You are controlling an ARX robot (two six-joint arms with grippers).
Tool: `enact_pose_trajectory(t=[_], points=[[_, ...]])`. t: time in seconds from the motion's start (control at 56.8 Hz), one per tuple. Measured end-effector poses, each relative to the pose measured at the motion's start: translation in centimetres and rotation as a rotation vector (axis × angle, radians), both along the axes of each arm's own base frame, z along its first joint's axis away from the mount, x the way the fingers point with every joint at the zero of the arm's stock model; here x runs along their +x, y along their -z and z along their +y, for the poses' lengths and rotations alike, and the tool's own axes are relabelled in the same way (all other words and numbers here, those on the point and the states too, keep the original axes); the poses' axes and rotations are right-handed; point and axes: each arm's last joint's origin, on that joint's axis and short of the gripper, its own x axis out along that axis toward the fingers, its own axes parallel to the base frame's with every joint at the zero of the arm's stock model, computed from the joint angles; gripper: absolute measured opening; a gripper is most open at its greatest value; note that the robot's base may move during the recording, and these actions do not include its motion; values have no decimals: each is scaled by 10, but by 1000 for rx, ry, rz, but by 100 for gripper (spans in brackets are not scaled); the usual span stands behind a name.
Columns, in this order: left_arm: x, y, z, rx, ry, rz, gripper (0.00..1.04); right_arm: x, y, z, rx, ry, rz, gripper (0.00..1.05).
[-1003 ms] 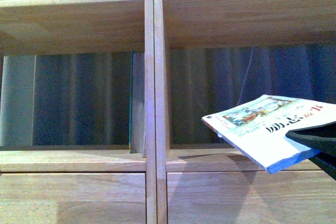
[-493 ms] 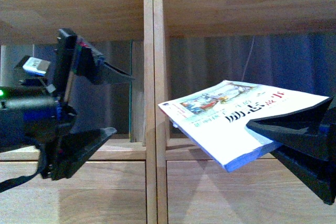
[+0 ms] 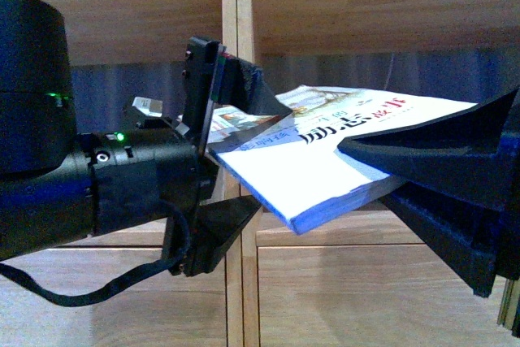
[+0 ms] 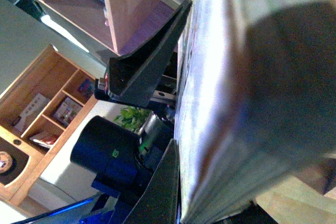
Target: Organize books on shelf
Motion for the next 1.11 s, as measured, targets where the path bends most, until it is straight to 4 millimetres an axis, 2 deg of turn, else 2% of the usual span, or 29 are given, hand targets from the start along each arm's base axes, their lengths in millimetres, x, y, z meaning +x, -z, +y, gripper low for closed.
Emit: enact_pose_trajectory(t=[0.07, 0.387, 0.422, 0.563, 0.668, 0.686, 0.792, 0.897, 0.985, 1.108], points=[[0, -2, -3, -2, -1, 0, 93, 0, 1, 0, -1, -7, 1, 7], [-3, -8, -9, -9, -7, -16, 54, -5, 5, 0, -5, -51, -3, 8], [-4, -9, -9, -15, -13, -25, 47, -6, 5, 0, -11, -75, -12, 16], [-14, -15, -4, -43, -50, -62, 28, -11, 7, 1, -26, -143, -36, 35], [-30, -22, 10, -62, -108, -131, 13, -11, 7, -6, -26, -131, -36, 51], [-37, -26, 17, -71, -139, -162, 9, -11, 8, -11, -26, -120, -32, 56], [-64, -44, 57, -64, -301, -293, 7, -7, 14, -35, -43, -78, -16, 78], [-73, -56, 93, 48, -586, -397, 7, -6, 21, -65, -62, -22, 2, 99], [-65, -58, 106, 184, -752, -480, 7, -8, 27, -84, -74, 22, 10, 97], [-34, -64, 111, 397, -969, -639, 7, -15, 35, -105, -77, 69, 21, 98]])
